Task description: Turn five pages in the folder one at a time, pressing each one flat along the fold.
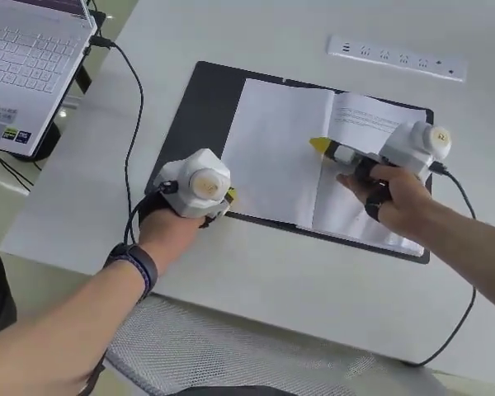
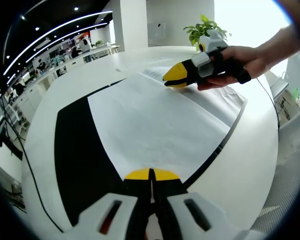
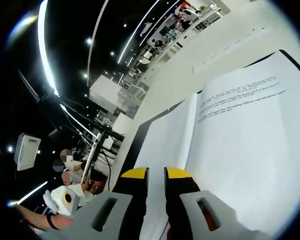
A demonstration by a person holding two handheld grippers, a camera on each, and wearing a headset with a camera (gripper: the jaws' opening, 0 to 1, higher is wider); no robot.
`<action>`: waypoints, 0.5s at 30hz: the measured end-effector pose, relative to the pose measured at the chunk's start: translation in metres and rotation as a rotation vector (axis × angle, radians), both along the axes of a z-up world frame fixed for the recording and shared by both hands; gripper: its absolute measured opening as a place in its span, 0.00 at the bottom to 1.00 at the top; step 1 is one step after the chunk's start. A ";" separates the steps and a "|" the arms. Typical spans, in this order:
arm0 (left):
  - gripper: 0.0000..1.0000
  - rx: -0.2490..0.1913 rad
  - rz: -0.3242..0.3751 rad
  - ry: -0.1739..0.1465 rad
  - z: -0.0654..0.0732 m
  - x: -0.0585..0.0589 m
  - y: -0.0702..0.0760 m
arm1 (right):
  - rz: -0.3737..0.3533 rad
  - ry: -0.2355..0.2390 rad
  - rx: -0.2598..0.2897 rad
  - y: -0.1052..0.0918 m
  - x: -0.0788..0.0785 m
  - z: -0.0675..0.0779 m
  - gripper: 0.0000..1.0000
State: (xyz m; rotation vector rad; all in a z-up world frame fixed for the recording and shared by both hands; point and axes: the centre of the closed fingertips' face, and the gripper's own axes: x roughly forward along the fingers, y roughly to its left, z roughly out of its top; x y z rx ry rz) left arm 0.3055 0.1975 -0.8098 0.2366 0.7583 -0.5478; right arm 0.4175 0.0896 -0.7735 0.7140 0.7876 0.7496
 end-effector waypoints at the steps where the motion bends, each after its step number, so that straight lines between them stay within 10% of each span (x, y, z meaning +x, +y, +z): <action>1: 0.00 -0.001 0.001 0.000 0.000 0.000 0.000 | -0.001 0.002 -0.003 0.000 0.002 -0.003 0.10; 15: 0.00 -0.005 0.011 0.007 -0.002 0.002 0.000 | -0.024 0.021 0.025 -0.006 0.009 -0.016 0.00</action>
